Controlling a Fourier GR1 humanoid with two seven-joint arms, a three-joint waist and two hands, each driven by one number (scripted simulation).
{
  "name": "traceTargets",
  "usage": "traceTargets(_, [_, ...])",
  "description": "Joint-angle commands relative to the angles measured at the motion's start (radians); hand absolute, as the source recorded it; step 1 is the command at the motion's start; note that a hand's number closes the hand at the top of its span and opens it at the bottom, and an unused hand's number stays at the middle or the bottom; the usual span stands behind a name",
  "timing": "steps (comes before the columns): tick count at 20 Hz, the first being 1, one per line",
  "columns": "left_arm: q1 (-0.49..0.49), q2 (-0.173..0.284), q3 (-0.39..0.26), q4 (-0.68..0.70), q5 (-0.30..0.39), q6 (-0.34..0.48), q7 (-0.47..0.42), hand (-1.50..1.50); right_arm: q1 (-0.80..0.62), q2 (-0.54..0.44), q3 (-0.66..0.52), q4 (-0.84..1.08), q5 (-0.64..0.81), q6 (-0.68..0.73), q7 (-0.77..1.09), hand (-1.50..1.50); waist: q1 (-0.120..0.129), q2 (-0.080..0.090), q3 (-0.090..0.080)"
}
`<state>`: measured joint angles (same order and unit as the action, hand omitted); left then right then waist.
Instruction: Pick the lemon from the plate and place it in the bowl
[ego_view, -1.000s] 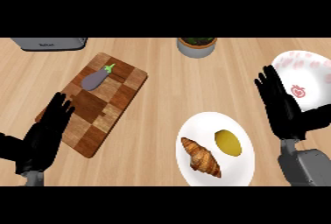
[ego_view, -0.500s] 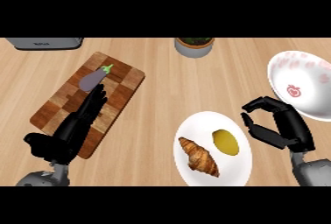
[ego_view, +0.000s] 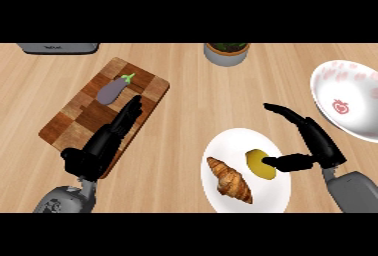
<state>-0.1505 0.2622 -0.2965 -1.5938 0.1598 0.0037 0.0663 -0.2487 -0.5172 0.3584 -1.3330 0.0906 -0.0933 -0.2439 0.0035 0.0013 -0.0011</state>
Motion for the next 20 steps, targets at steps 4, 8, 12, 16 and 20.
traceTargets(4, [-0.033, -0.003, 0.003, 0.010, 0.000, -0.013, 0.022, 0.00, -0.152, -0.196, 0.145, -0.077, 0.218, 0.185, 0.335, -1.50, 0.007, -0.008, -0.005])
traceTargets(8, [-0.014, -0.008, 0.001, 0.041, -0.016, -0.012, -0.017, 0.00, -0.208, -0.210, 0.246, -0.132, 0.177, 0.455, 0.523, -1.50, 0.008, -0.006, -0.006])
traceTargets(12, [-0.014, -0.006, 0.012, 0.027, -0.009, -0.024, -0.023, 0.00, -0.299, -0.193, 0.239, -0.171, 0.064, 0.677, 0.727, -1.50, 0.006, -0.006, -0.003])
traceTargets(16, [0.042, -0.019, -0.005, 0.033, -0.041, -0.023, -0.069, 0.00, -0.345, -0.112, 0.207, -0.201, -0.044, 0.793, 0.929, -1.50, 0.001, -0.004, -0.001])
traceTargets(20, [-0.014, -0.058, 0.018, 0.125, -0.061, -0.032, -0.088, 0.00, -0.299, -0.044, 0.192, -0.254, -0.040, 0.826, 1.044, -1.50, -0.007, -0.002, 0.000])
